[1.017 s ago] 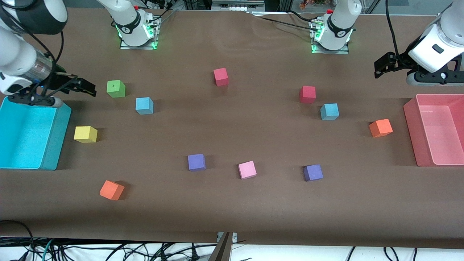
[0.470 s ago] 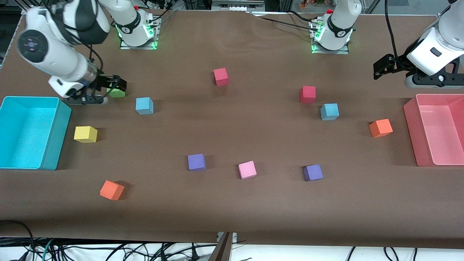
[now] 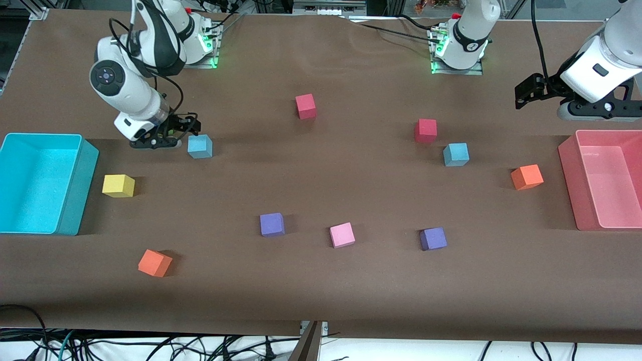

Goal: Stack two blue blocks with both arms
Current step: 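Reach the right gripper to the light blue cube and grasp it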

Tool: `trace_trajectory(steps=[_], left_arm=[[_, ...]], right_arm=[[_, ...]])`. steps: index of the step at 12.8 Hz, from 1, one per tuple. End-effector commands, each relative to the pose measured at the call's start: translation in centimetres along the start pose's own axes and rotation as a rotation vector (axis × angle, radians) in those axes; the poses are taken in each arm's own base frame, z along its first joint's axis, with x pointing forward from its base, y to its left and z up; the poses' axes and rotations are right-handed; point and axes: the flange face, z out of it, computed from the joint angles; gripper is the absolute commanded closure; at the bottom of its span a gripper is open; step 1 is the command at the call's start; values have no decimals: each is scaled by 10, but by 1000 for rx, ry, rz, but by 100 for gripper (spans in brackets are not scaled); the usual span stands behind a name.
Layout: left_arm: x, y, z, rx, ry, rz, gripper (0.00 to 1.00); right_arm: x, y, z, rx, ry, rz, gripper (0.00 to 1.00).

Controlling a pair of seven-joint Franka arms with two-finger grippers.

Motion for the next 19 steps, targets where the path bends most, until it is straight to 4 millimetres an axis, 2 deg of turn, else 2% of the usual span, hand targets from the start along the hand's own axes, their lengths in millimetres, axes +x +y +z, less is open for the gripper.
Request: trace_trajectory(steps=[1, 5, 13, 14, 15, 16, 17, 19], left_arm=[[-5, -1, -7, 37, 7, 9, 0], [-4, 0, -4, 38, 4, 11, 0], [-9, -1, -2, 39, 3, 6, 0], [-10, 0, -1, 40, 6, 8, 0], [-10, 0, -2, 39, 9, 8, 0], [-11, -1, -2, 39, 9, 6, 0], [-12, 0, 0, 40, 6, 8, 0], [-12, 0, 0, 40, 5, 8, 0]], right_arm=[[1, -12, 36, 12, 12, -33, 1], [5, -17, 56, 17, 26, -118, 1], [0, -14, 93, 16, -41, -129, 2], [0, -13, 96, 17, -40, -126, 20], [1, -12, 97, 18, -36, -125, 49], [1, -11, 97, 18, -36, -123, 69], [3, -12, 95, 18, -37, -122, 78], [8, -11, 82, 15, -32, -122, 83]])
